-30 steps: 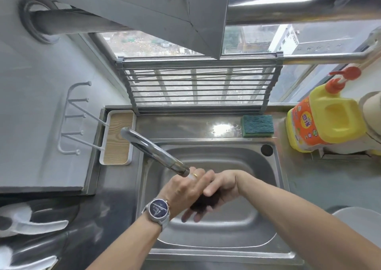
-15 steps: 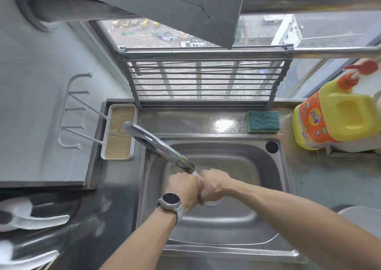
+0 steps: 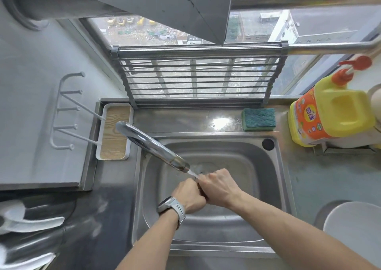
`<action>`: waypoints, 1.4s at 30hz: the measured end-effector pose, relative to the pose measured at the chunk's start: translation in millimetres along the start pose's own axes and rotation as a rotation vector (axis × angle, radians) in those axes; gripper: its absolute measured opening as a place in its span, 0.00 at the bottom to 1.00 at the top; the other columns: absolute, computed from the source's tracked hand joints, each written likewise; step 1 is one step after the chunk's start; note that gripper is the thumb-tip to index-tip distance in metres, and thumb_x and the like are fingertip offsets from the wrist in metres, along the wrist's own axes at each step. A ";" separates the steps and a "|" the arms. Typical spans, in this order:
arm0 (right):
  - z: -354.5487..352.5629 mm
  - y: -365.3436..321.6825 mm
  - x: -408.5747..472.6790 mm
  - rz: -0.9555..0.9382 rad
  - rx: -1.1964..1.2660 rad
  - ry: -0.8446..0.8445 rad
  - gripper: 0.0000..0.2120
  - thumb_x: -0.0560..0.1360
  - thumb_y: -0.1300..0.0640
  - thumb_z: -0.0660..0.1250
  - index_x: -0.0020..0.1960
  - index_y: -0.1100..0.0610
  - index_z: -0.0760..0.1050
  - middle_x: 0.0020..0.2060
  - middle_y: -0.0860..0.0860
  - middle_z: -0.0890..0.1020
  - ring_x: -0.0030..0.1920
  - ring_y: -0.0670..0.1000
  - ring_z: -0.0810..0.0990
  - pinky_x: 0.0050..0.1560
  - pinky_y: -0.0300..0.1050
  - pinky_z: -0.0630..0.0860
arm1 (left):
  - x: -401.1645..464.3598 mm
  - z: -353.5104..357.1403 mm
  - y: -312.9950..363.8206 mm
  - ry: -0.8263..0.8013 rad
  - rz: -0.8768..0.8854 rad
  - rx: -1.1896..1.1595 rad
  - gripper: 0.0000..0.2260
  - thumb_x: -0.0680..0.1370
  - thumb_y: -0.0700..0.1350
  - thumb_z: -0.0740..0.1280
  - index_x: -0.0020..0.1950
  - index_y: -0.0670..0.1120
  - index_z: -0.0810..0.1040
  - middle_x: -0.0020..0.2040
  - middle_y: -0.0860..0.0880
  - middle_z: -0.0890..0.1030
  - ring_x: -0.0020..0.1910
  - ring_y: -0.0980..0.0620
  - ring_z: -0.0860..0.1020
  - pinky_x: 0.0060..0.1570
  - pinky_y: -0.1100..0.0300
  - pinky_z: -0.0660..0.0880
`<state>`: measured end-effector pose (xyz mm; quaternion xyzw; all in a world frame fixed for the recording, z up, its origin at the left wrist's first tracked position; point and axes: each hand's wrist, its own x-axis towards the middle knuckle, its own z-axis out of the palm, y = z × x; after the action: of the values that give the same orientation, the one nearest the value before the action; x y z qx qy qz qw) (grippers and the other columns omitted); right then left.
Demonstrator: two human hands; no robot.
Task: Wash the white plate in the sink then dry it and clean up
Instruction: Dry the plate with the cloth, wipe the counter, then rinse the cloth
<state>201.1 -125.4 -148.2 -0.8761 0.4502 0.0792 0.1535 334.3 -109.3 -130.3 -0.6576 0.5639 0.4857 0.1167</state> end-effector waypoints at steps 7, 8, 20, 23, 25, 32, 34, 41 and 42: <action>-3.9 7.1 -20.5 0.341 0.402 -0.119 0.24 0.64 0.54 0.73 0.51 0.56 0.62 0.47 0.55 0.80 0.48 0.58 0.79 0.41 0.51 0.75 | -22.6 13.7 -13.1 0.090 -0.095 -0.722 0.22 0.65 0.49 0.78 0.56 0.47 0.77 0.53 0.46 0.86 0.51 0.50 0.84 0.48 0.57 0.79; -5.7 10.1 -28.6 0.397 0.567 -0.185 0.29 0.61 0.51 0.75 0.53 0.56 0.61 0.49 0.53 0.80 0.49 0.56 0.79 0.45 0.51 0.77 | -27.3 15.2 -13.3 0.033 -0.114 -0.924 0.23 0.67 0.46 0.77 0.59 0.46 0.77 0.56 0.44 0.86 0.54 0.48 0.85 0.53 0.53 0.81; -28.2 25.9 -93.8 0.833 1.862 0.100 0.03 0.76 0.65 0.69 0.48 0.60 0.77 0.47 0.57 0.83 0.50 0.54 0.83 0.55 0.48 0.80 | -56.9 25.5 -0.1 -0.048 -0.177 -1.497 0.07 0.82 0.45 0.68 0.54 0.44 0.83 0.48 0.42 0.86 0.45 0.47 0.85 0.49 0.54 0.82; -36.6 27.8 -107.7 0.851 2.022 0.261 0.04 0.78 0.66 0.63 0.47 0.59 0.74 0.48 0.60 0.82 0.49 0.56 0.82 0.58 0.53 0.79 | -57.3 29.4 -2.9 -0.010 -0.219 -1.600 0.11 0.84 0.44 0.64 0.56 0.40 0.83 0.46 0.41 0.85 0.44 0.45 0.83 0.51 0.50 0.81; -42.1 29.6 -118.6 0.844 2.104 0.378 0.07 0.79 0.66 0.59 0.45 0.58 0.73 0.47 0.61 0.80 0.47 0.56 0.80 0.56 0.54 0.78 | -60.2 29.7 -4.6 -0.012 -0.232 -1.671 0.13 0.83 0.48 0.65 0.51 0.40 0.84 0.47 0.41 0.85 0.47 0.43 0.84 0.54 0.48 0.81; -59.0 35.0 -153.8 0.814 2.166 0.461 0.08 0.79 0.65 0.56 0.54 0.62 0.72 0.49 0.64 0.78 0.47 0.58 0.80 0.54 0.58 0.78 | -67.9 42.5 21.9 -0.166 -0.294 -1.707 0.18 0.74 0.49 0.76 0.57 0.42 0.76 0.64 0.34 0.83 0.62 0.37 0.84 0.51 0.52 0.83; -63.1 34.2 -160.2 0.807 2.205 0.479 0.07 0.79 0.65 0.56 0.52 0.61 0.73 0.50 0.64 0.79 0.46 0.57 0.81 0.51 0.55 0.79 | -62.6 54.2 35.9 -0.211 -0.345 -1.632 0.24 0.76 0.52 0.75 0.65 0.38 0.75 0.66 0.32 0.81 0.63 0.35 0.83 0.56 0.48 0.82; -93.0 41.8 -200.9 0.617 2.374 0.509 0.17 0.76 0.60 0.59 0.61 0.66 0.76 0.54 0.67 0.81 0.51 0.59 0.82 0.52 0.54 0.79 | -49.3 91.4 97.3 -0.508 -0.412 -1.814 0.28 0.80 0.59 0.68 0.59 0.33 0.79 0.45 0.35 0.84 0.48 0.37 0.84 0.62 0.42 0.79; -96.0 46.1 -210.0 0.606 2.387 0.521 0.16 0.76 0.61 0.59 0.60 0.65 0.77 0.54 0.66 0.82 0.50 0.59 0.82 0.55 0.56 0.75 | -48.8 93.1 105.3 -0.465 -0.420 -1.893 0.22 0.80 0.55 0.69 0.56 0.34 0.80 0.47 0.35 0.84 0.48 0.37 0.84 0.58 0.43 0.81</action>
<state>41.4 -22.7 -8.9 -0.0429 0.4406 -0.5193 0.7310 202.3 -48.8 -97.8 -0.4547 -0.2206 0.8213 -0.2647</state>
